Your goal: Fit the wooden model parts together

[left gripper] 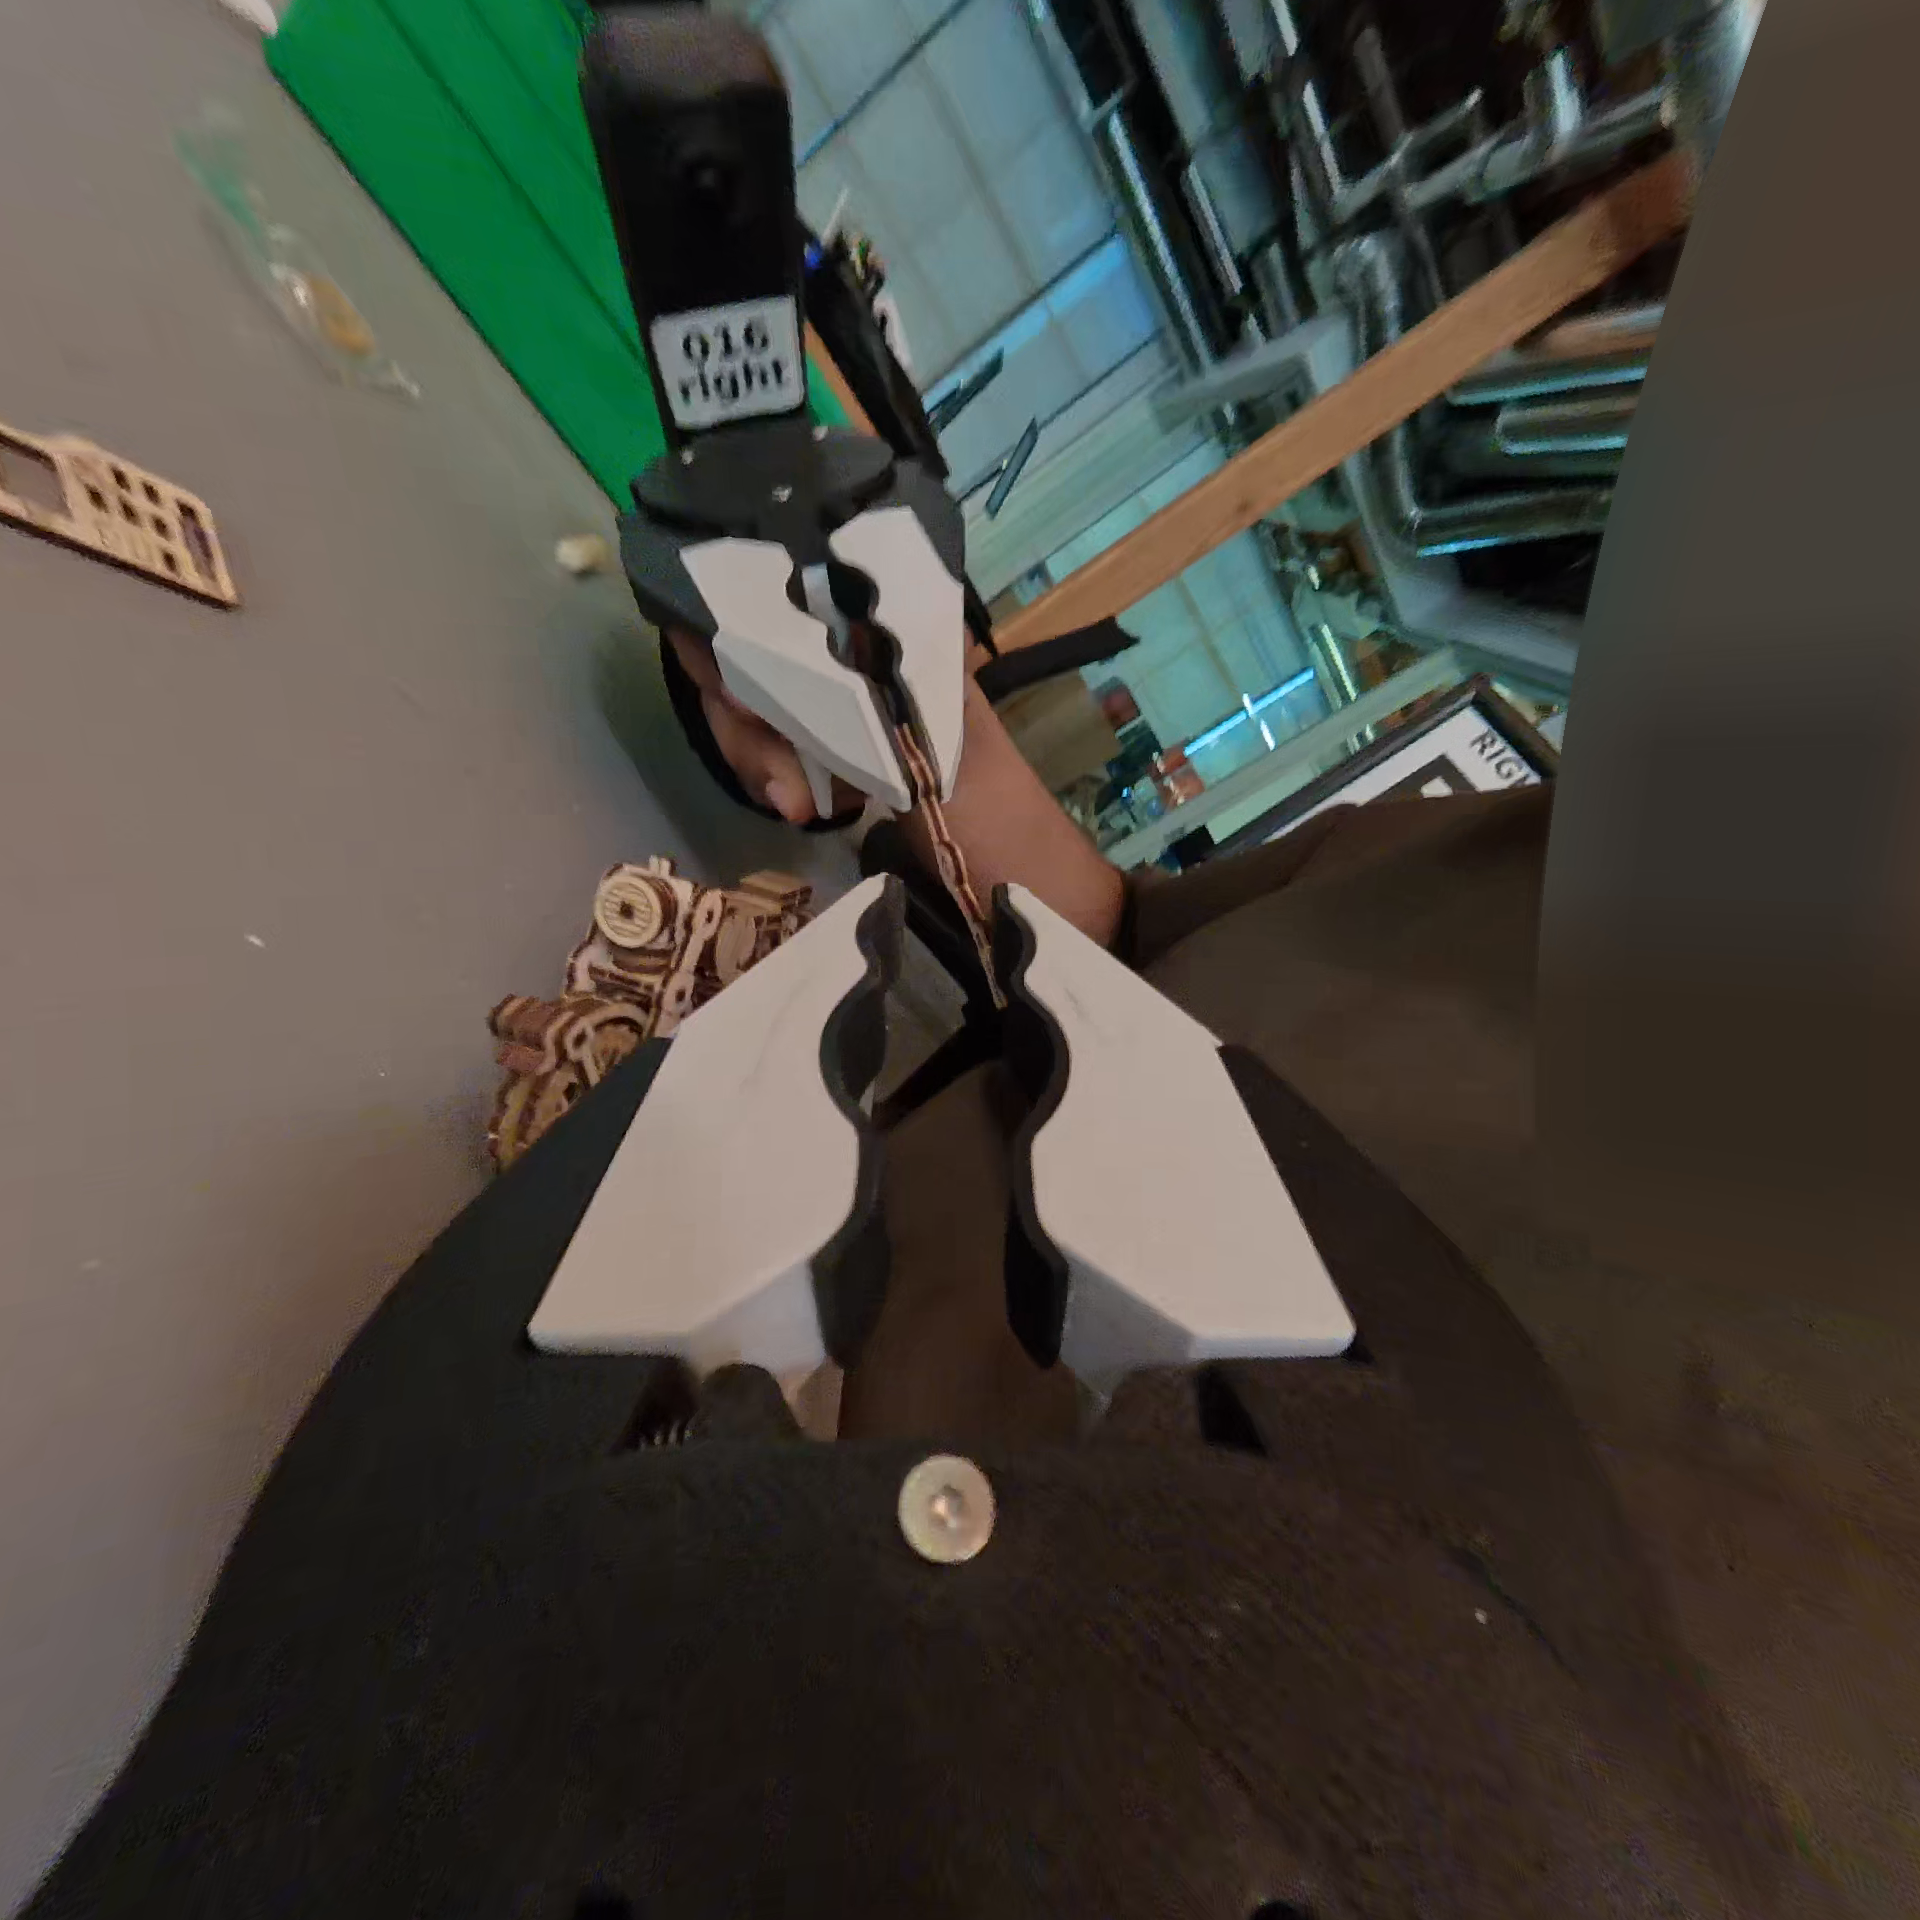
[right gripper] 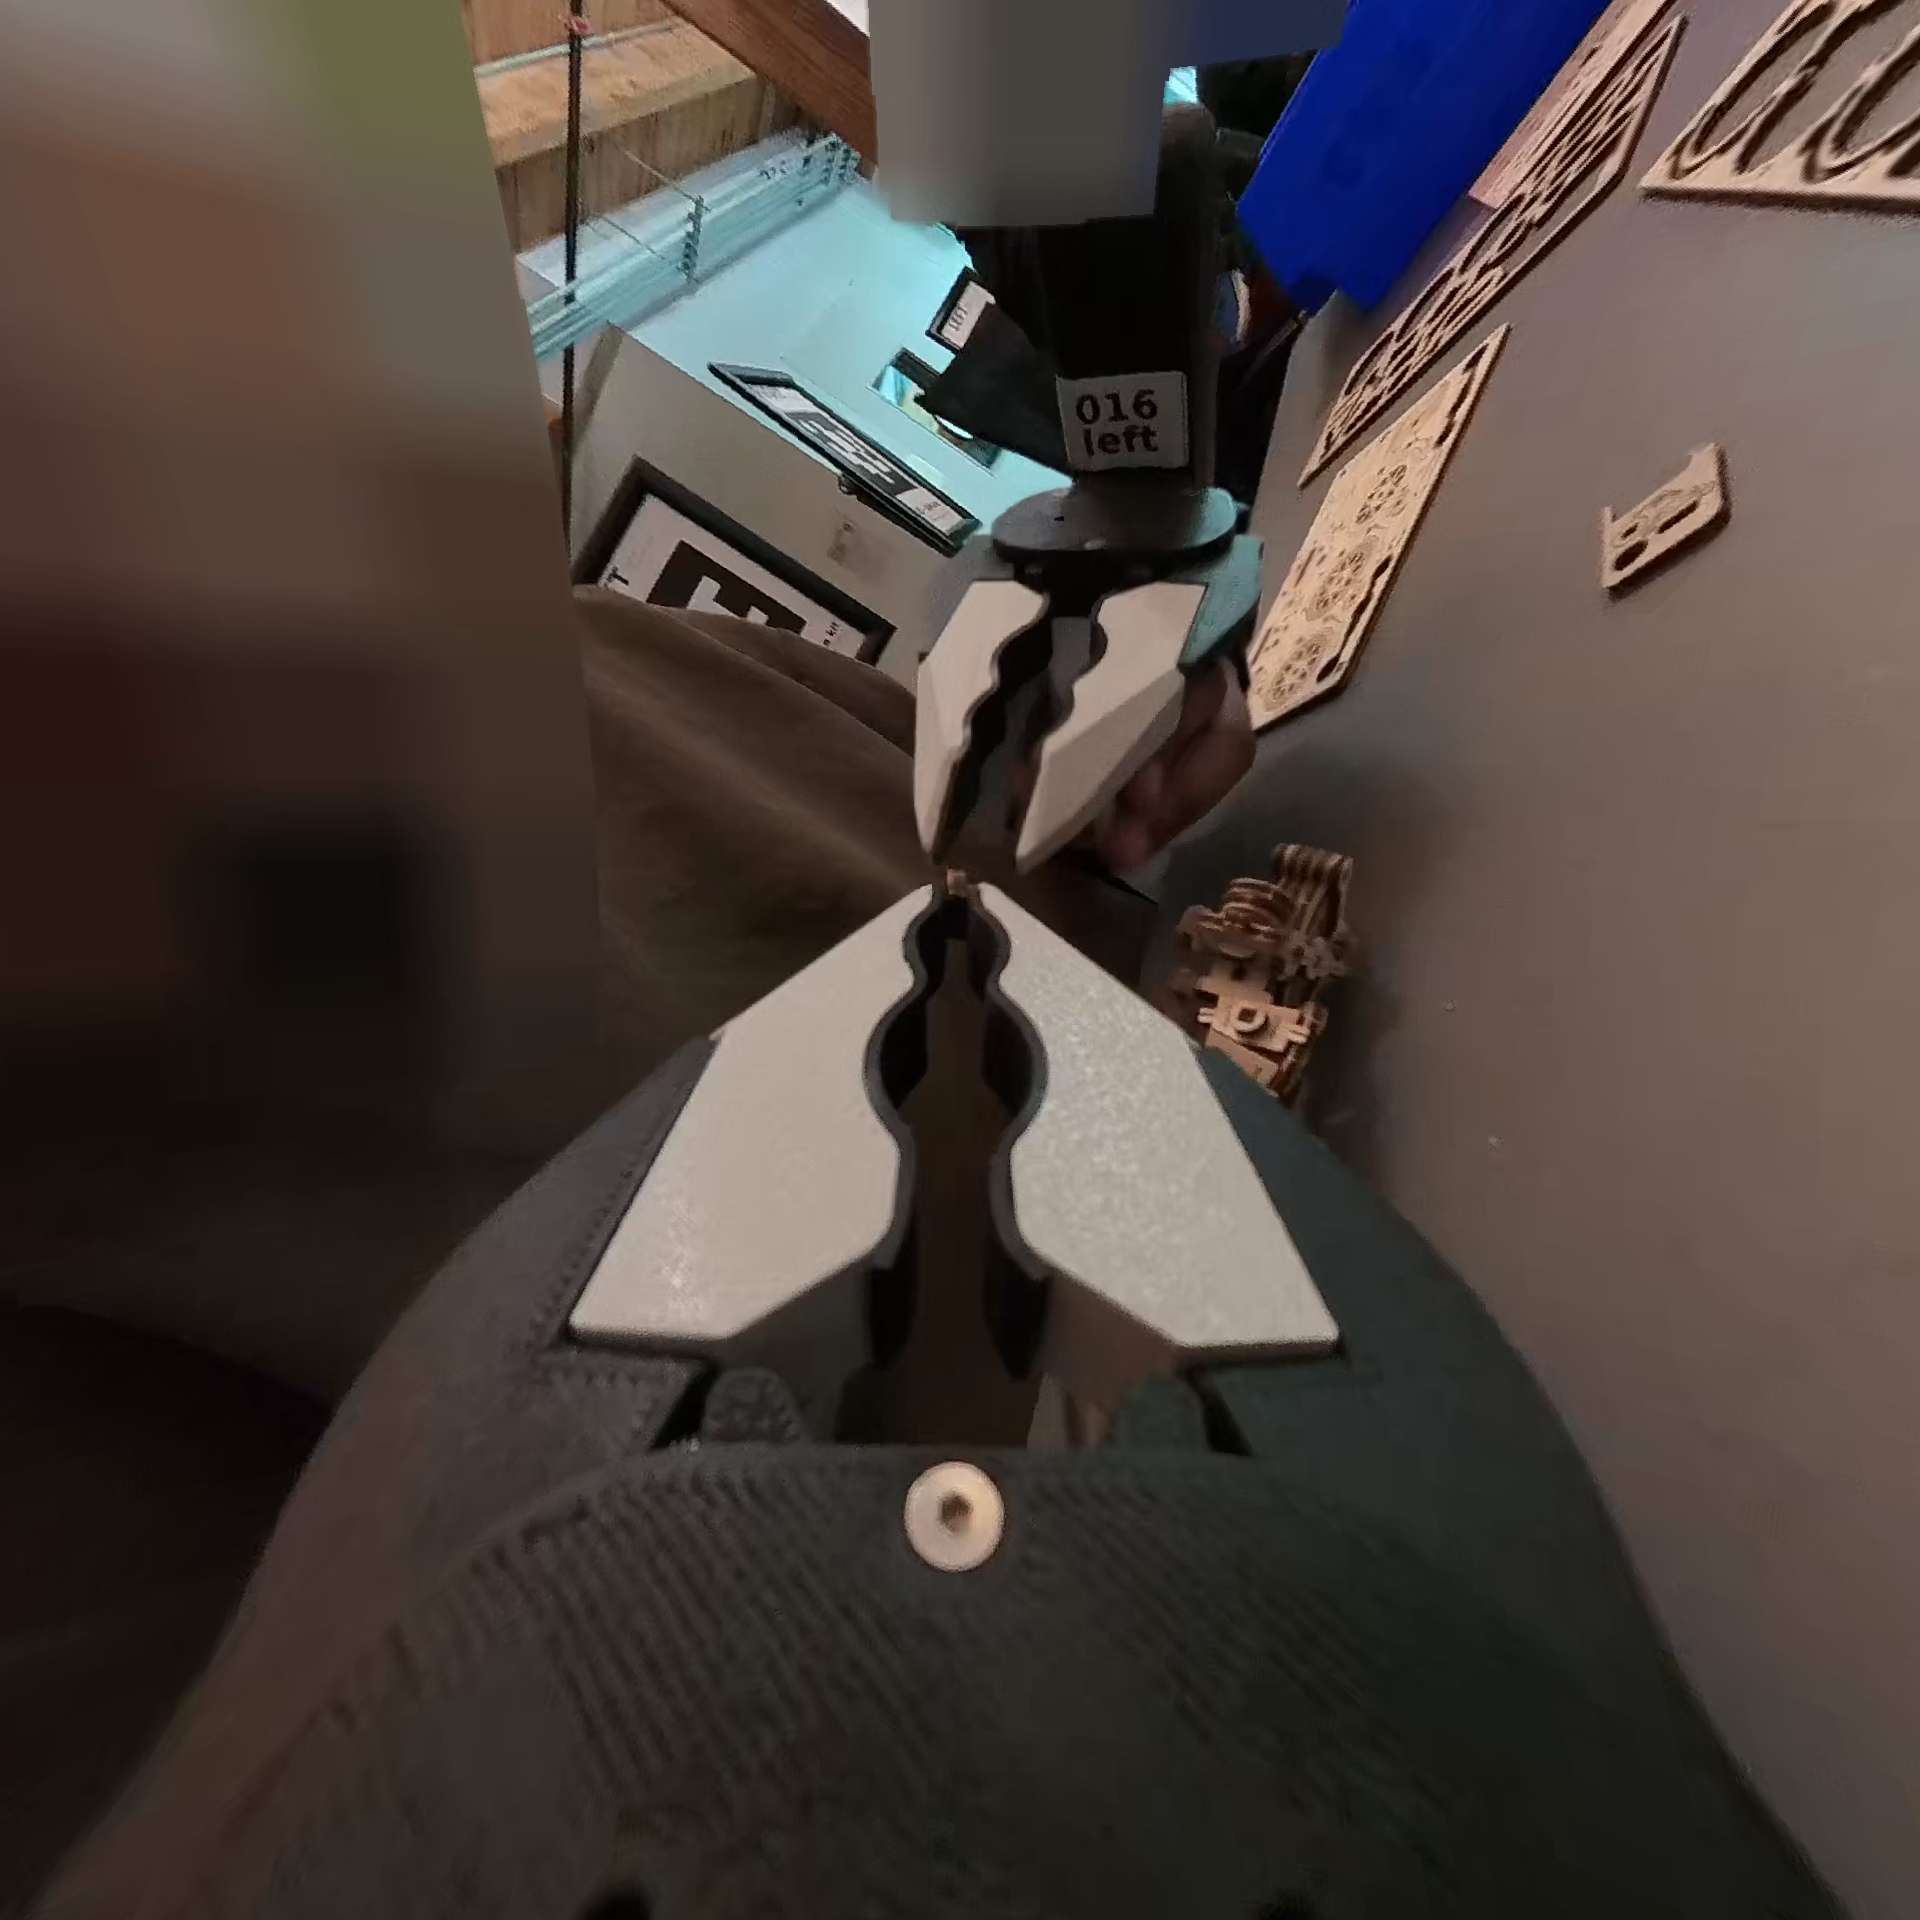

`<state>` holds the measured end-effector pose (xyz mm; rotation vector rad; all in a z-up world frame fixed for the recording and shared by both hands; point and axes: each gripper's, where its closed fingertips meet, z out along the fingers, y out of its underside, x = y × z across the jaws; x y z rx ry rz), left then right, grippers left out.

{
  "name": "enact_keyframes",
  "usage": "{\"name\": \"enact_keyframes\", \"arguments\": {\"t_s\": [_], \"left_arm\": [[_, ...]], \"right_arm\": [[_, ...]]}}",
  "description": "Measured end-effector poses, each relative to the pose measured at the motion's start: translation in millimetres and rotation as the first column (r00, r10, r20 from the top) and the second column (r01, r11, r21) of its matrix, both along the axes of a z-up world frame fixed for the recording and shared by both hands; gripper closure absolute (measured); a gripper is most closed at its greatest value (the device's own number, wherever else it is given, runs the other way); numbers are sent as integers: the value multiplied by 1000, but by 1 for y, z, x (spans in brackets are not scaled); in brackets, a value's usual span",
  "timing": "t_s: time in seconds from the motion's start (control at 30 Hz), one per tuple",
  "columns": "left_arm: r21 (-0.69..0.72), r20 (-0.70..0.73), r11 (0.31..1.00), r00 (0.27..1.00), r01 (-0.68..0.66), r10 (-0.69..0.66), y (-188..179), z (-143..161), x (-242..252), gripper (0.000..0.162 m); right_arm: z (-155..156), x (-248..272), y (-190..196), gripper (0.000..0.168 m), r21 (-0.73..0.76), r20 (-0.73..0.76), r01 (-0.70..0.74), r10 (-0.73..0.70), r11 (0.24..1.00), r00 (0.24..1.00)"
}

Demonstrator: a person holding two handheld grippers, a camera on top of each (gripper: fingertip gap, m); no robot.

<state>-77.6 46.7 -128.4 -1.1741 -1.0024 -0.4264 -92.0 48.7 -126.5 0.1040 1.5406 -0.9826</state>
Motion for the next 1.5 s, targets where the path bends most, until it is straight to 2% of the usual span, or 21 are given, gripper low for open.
{"name": "enact_keyframes", "arguments": {"t_s": [0.13,0.27,0.37,0.47,0.57,0.63,0.67,0.83,0.93,1.03,1.17,1.37,1.5], "left_arm": [[-23,28,998,998,59,-58,14,-4,7,159],[-40,57,999,998,-7,9,7,-9,-2,162],[48,113,995,990,-91,85,-6,-5,-13,162],[93,171,978,971,-185,167,-21,-8,-22,162],[135,219,962,954,-239,206,-30,-10,-27,162],[155,244,953,945,-259,217,-33,-11,-29,162],[164,252,949,941,-270,225,-35,-12,-30,162],[177,274,938,930,-299,245,-35,-13,-31,162],[185,277,932,927,-311,254,-33,-12,-31,162],[193,284,930,925,-313,252,-30,-13,-31,162],[214,297,925,923,-313,243,-28,-13,-30,162],[216,269,933,936,-288,227,-26,-11,-28,162],[196,247,937,940,-287,236,-26,-10,-28,148]], "right_arm": [[0,2,-2,167,-18,-50,18,-19,1000,999],[3,-8,-11,164,-55,-91,115,-119,992,989],[7,-31,-22,141,-117,-193,296,-314,948,930],[10,-43,-27,137,-260,-417,390,-467,883,780],[0,-41,-29,138,-387,-694,333,-509,860,509],[-8,-36,-32,135,-427,-794,274,-502,862,342],[-10,-33,-34,132,-440,-817,256,-502,861,285],[-15,-22,-45,108,-459,-850,222,-498,860,170],[-16,-18,-48,104,-470,-861,202,-497,859,110],[-14,-17,-51,105,-485,-857,205,-509,850,83],[-14,-16,-51,106,-480,-858,208,-506,852,89],[-12,-15,-50,106,-478,-848,216,-511,852,138],[-12,-17,-49,106,-472,-838,236,-516,849,179]]}}
